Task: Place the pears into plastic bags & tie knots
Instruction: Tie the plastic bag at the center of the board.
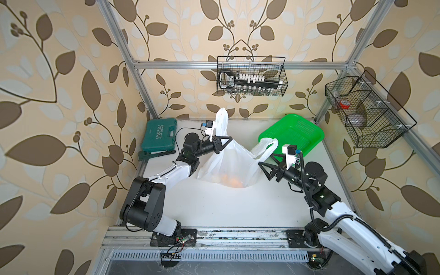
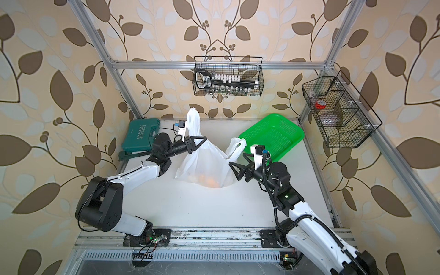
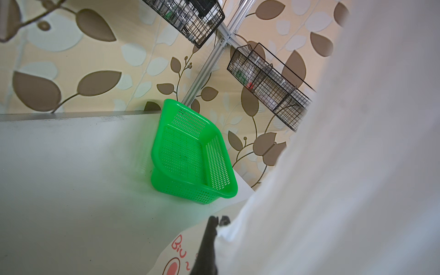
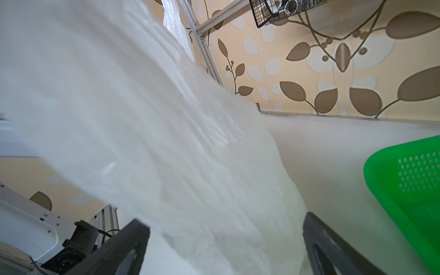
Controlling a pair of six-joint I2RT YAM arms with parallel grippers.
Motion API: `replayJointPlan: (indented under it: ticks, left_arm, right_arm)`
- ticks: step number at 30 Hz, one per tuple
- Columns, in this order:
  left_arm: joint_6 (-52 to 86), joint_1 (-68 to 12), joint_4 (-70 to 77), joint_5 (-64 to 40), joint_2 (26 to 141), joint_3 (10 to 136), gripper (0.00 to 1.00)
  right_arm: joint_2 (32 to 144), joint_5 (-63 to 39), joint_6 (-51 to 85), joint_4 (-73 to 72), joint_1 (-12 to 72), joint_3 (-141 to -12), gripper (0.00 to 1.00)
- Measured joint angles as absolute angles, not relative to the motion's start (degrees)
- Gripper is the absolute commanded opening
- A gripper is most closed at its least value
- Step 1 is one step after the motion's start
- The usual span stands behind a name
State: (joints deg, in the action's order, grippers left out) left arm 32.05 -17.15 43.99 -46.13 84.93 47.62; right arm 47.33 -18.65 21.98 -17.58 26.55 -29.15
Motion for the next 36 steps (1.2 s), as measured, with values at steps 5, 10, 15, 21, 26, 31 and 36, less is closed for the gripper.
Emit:
replayJointPlan:
  ticks: [5, 10, 15, 21, 26, 31, 36]
  left_arm:
    - [32.1, -17.1, 44.0, -46.4, 84.9, 47.6, 0.00]
    - [32.2, -17.1, 43.9, -46.5, 84.9, 47.6, 0.00]
    - [32.5, -17.1, 44.0, -46.5, 84.9, 47.6, 0.00]
    - [33.5, -17.2, 44.7, -46.5, 85.6, 47.6, 0.00]
    - [33.9, -17.2, 44.9, -46.6, 85.9, 47.6, 0.00]
    - [34.6, -17.2, 45.3, -47.0, 86.0, 47.6, 0.00]
    - [34.8, -17.2, 45.1, -47.8, 86.0, 47.7, 0.00]
  right_arm:
    - [56.1, -19.2, 21.6, -25.3, 26.5, -30.0, 1.00]
    - [62.3, -21.1, 21.6, -31.0, 25.7, -32.2, 0.95]
    - [65.5, -24.3, 22.3, -34.1, 24.9, -34.6, 0.71]
    - [67.9, -28.3, 22.2, -34.9, 24.8, -38.0, 0.50]
    - [69.3, -30.3, 22.0, -35.1, 24.7, -38.3, 0.49]
    - [71.4, -32.1, 22.3, -35.4, 24.6, -38.3, 0.16]
    - [71.7, -33.6, 22.0, -32.9, 24.2, -39.5, 0.00]
